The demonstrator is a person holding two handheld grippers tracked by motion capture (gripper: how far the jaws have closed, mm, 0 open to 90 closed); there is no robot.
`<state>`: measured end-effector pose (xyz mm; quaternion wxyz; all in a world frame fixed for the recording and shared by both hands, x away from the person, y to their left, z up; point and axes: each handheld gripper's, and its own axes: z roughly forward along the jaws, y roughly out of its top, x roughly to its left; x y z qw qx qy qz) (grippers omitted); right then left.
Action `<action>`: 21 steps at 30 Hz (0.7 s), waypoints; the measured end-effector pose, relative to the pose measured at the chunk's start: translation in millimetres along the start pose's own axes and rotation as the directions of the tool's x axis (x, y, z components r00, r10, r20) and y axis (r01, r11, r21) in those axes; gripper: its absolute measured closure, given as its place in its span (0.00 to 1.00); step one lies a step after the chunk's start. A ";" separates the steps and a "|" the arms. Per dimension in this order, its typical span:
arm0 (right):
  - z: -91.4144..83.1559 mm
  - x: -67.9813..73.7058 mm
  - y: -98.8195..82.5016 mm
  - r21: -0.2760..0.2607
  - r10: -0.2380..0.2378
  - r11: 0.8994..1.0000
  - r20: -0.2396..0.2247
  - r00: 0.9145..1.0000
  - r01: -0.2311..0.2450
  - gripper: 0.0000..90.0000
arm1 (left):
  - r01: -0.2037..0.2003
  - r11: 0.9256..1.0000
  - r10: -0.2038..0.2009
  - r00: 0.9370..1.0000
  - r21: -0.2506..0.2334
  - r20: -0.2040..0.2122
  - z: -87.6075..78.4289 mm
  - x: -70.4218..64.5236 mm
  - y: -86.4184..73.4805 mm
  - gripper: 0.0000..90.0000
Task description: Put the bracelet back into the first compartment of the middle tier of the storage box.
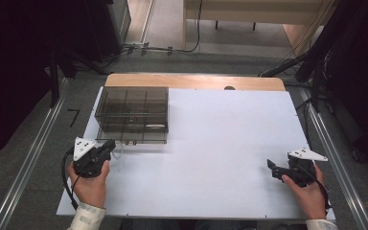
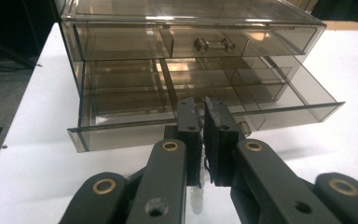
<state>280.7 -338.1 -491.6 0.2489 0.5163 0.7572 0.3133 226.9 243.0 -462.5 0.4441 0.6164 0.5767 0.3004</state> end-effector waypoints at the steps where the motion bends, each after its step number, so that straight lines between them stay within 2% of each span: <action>1: 0.0 0.0 0.0 0.000 0.000 1.000 0.000 1.000 0.000 0.17 | 0.001 1.000 -0.001 1.000 -0.004 0.000 -0.4 0.1 0.4 0.96; 21: 0.6 0.2 0.2 0.002 -0.001 1.000 -0.001 1.000 0.001 0.17 | -0.001 0.997 0.001 1.000 -0.071 0.004 -6.3 -2.3 4.8 0.96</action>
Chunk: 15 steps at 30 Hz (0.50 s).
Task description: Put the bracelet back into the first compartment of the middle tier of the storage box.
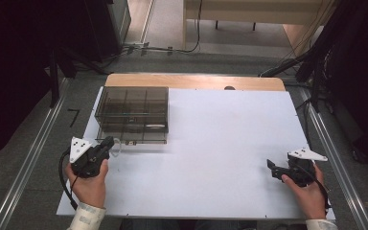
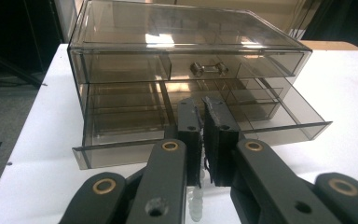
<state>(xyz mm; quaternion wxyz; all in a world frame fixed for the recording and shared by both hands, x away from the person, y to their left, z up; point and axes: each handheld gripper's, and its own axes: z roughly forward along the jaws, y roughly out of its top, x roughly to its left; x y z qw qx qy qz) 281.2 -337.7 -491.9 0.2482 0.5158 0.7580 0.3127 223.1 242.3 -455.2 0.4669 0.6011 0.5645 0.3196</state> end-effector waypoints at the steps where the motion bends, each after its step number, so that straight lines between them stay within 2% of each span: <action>1: 0.1 0.0 0.0 0.000 0.000 1.000 0.000 1.000 0.000 0.17 | -0.001 1.000 0.001 1.000 -0.004 -0.001 -0.1 -0.1 0.2 0.96; 15: 1.1 0.2 0.0 0.004 -0.003 1.000 -0.001 1.000 0.003 0.17 | 0.002 0.999 -0.002 1.000 -0.038 0.005 -1.6 -0.1 4.4 0.96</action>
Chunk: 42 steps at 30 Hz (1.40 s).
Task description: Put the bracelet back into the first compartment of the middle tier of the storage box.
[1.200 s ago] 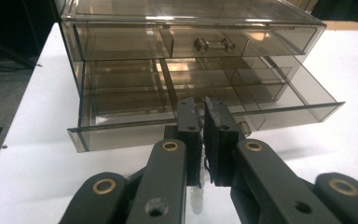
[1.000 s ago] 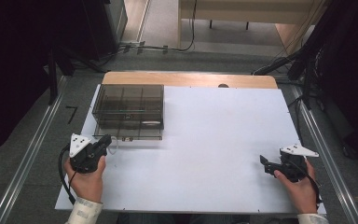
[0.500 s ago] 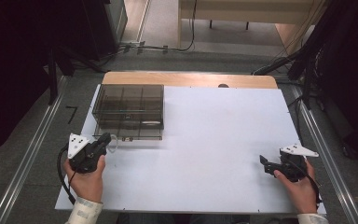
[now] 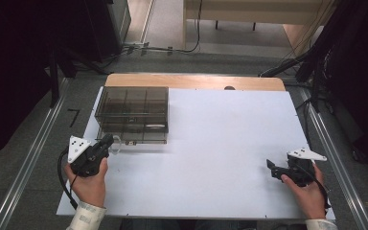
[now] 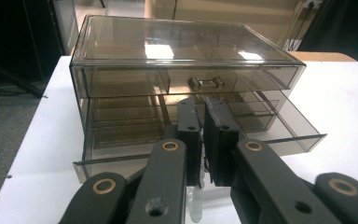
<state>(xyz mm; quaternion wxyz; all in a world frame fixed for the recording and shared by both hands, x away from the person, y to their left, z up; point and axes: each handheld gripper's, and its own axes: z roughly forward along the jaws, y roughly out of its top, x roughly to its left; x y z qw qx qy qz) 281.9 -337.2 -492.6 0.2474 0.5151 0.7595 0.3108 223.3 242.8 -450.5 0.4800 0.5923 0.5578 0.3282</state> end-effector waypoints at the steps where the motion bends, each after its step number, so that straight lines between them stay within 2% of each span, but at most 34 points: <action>1: 0.2 -0.1 0.0 -0.002 -0.003 1.000 -0.002 1.000 0.003 0.17 | -0.001 1.000 0.001 1.000 -0.002 0.000 -0.1 0.0 0.1 0.96; 23: 0.9 0.0 -0.2 0.007 0.005 1.000 0.006 1.000 -0.005 0.17 | 0.008 0.999 -0.009 1.000 -0.050 -0.004 0.5 2.6 4.6 0.96; 42: 2.5 -0.3 -0.5 0.010 -0.002 1.000 0.005 1.000 0.002 0.17 | 0.012 0.993 -0.012 1.000 -0.115 0.001 1.0 5.7 8.4 0.96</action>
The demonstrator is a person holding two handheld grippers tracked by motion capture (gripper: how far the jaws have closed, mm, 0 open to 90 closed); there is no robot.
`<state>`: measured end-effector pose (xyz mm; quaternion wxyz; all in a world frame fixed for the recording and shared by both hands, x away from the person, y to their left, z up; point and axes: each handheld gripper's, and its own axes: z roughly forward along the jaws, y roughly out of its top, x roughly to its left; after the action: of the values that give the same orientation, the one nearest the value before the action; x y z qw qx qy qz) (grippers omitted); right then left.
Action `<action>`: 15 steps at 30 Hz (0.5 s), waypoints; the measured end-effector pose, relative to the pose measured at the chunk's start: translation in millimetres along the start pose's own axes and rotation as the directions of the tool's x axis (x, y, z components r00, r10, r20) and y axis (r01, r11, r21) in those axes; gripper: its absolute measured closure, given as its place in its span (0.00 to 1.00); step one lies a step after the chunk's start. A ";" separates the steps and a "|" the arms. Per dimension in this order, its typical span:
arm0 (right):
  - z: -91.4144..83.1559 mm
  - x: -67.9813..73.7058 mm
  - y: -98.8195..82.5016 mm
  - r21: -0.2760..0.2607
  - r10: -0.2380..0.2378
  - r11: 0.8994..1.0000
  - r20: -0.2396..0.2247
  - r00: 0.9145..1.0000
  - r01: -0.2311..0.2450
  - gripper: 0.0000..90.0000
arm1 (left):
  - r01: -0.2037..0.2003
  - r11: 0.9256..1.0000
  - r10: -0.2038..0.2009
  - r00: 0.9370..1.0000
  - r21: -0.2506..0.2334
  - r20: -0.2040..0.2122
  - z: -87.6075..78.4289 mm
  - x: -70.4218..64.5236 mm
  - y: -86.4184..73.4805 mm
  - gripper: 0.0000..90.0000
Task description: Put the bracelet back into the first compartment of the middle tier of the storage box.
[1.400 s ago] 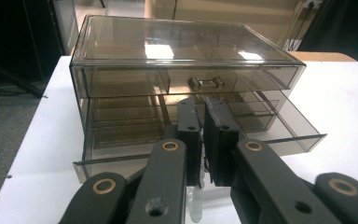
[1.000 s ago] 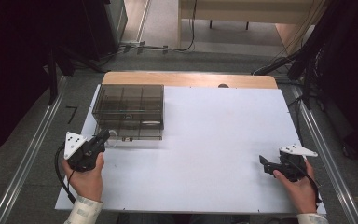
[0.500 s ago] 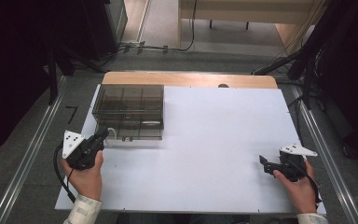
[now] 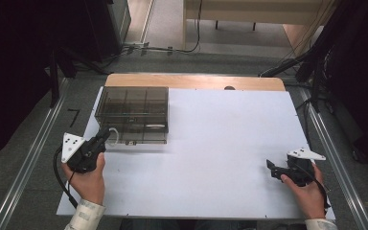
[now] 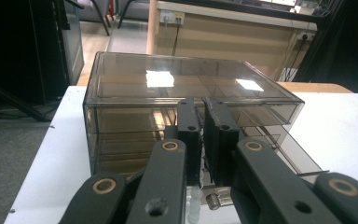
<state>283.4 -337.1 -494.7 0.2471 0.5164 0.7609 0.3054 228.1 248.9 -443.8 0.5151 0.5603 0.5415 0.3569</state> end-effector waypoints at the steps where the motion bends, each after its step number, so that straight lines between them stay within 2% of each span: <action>1: 0.0 0.0 0.1 0.001 0.000 1.000 0.000 1.000 0.000 0.17 | 0.002 1.000 -0.002 1.000 -0.001 0.000 0.2 0.1 0.1 0.96; 15: 0.6 0.3 -0.2 0.004 -0.002 1.000 0.002 1.000 0.002 0.17 | 0.013 1.000 -0.013 1.000 -0.010 0.001 7.4 3.0 0.4 0.96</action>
<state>283.6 -336.7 -495.2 0.2469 0.5166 0.7618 0.3031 235.7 250.5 -445.5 0.5204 0.5544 0.5431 0.3561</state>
